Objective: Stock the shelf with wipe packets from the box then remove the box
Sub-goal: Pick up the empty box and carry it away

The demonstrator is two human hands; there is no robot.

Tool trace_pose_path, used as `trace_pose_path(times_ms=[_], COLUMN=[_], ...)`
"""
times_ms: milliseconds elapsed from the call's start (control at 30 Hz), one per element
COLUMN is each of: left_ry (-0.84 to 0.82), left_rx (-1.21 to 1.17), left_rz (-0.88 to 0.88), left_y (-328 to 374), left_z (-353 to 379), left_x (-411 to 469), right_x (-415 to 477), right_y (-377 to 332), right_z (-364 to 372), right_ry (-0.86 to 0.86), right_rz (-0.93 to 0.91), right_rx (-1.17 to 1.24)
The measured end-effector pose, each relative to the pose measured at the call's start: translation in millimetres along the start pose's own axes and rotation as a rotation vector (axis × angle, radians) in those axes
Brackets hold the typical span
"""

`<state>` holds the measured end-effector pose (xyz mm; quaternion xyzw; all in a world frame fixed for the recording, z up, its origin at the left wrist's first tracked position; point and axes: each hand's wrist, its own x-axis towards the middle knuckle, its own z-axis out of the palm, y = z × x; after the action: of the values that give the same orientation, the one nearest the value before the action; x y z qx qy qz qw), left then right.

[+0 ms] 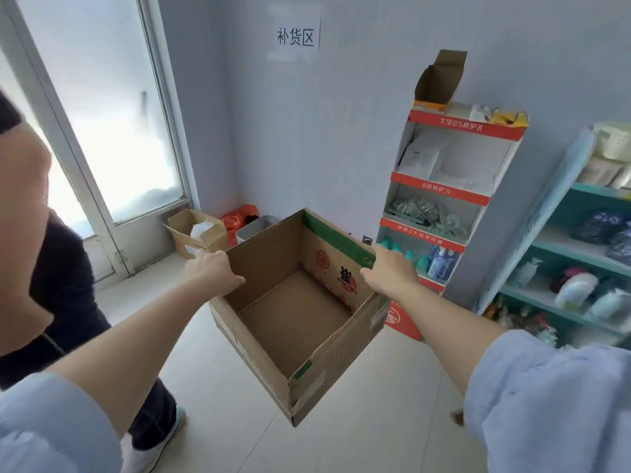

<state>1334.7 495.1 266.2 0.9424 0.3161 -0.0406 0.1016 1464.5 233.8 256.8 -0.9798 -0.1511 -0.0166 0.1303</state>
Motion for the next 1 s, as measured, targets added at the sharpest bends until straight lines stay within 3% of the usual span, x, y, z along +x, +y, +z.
trace_pose_path(times_ms=[533,1000], left_ry=[0.015,-0.025], left_rx=[0.035,0.002], left_rz=[0.062,-0.038], left_y=[92.4,185.6], left_z=[-28.9,-19.5], left_x=[288.5,499.8], right_x=[290.1,547.2], right_y=[-7.3,11.7], right_z=[20.8,54.2], right_ry=[-0.007,-0.066], right_rz=[0.052,-0.013], right_rx=[0.002,0.007])
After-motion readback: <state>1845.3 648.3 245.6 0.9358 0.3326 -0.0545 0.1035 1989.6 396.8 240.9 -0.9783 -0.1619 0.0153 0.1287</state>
